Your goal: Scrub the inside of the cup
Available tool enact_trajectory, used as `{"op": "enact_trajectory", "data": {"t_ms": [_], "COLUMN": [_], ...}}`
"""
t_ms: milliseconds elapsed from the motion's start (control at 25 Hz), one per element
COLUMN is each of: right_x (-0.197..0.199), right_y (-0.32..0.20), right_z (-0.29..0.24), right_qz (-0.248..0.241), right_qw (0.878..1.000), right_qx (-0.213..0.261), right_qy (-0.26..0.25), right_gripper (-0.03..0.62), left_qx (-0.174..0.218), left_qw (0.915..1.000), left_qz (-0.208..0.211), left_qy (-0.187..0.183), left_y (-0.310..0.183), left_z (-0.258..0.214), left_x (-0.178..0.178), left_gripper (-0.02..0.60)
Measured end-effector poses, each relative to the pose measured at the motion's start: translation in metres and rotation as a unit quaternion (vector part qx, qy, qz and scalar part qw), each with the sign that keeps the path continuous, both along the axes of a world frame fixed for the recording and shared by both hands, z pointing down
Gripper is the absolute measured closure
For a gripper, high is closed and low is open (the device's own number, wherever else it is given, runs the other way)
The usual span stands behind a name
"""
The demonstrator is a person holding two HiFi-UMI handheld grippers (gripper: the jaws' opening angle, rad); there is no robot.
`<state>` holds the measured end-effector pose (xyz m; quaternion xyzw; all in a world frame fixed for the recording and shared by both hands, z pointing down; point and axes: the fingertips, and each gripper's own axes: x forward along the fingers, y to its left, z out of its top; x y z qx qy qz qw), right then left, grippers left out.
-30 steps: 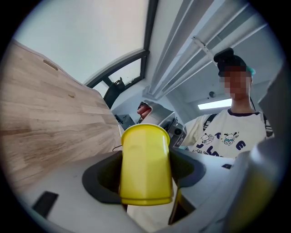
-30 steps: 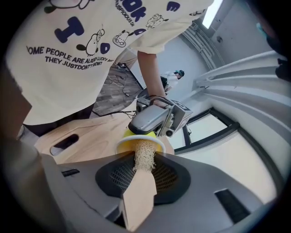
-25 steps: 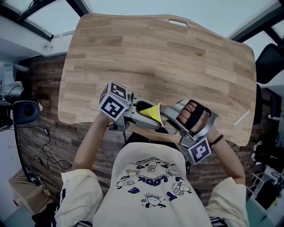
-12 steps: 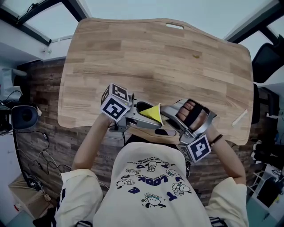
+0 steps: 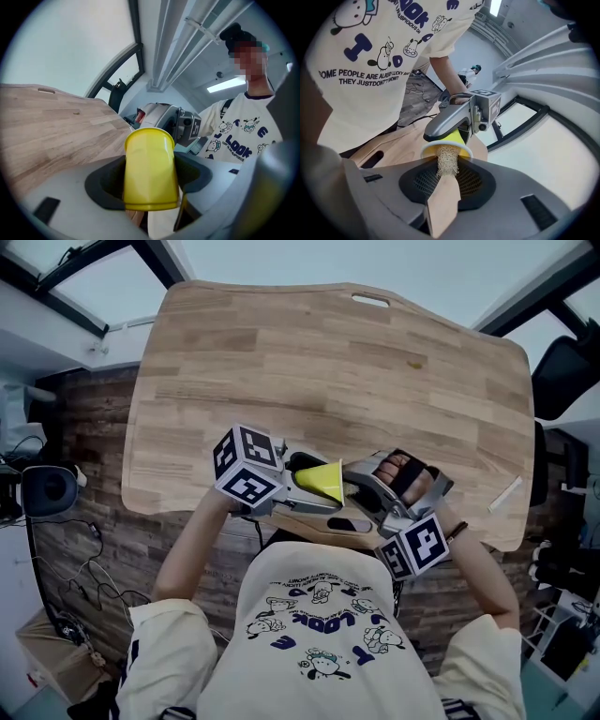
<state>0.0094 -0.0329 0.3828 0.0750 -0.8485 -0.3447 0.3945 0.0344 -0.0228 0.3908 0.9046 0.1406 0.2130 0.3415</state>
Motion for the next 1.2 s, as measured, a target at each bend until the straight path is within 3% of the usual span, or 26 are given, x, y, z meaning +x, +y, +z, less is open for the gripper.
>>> {"op": "enact_trajectory", "data": {"t_ms": [320, 600, 840, 1040, 1200], "right_x": [0.003, 0.004, 0.003, 0.001, -0.001], "right_y": [0.000, 0.004, 0.007, 0.006, 0.006], "right_z": [0.004, 0.006, 0.014, 0.015, 0.015], "right_qz": [0.038, 0.068, 0.095, 0.121, 0.133], "right_qw": [0.993, 0.970, 0.951, 0.928, 0.911], "right_qx": [-0.111, -0.227, -0.284, -0.336, -0.372], "right_qy": [-0.032, -0.059, -0.076, -0.101, -0.116], "right_gripper": [0.505, 0.506, 0.507, 0.505, 0.506], "left_qx": [0.095, 0.165, 0.264, 0.300, 0.348], "left_qw": [0.9950, 0.9843, 0.9591, 0.9472, 0.9297], "left_qz": [0.016, 0.044, 0.067, 0.075, 0.080], "left_qy": [-0.026, -0.046, -0.077, -0.085, -0.090], "left_y": [-0.003, 0.001, 0.002, 0.002, 0.000], "left_z": [0.004, 0.006, 0.015, 0.019, 0.019], "left_x": [0.002, 0.004, 0.003, 0.002, 0.000], "left_gripper": [0.265, 0.265, 0.265, 0.265, 0.265]}}
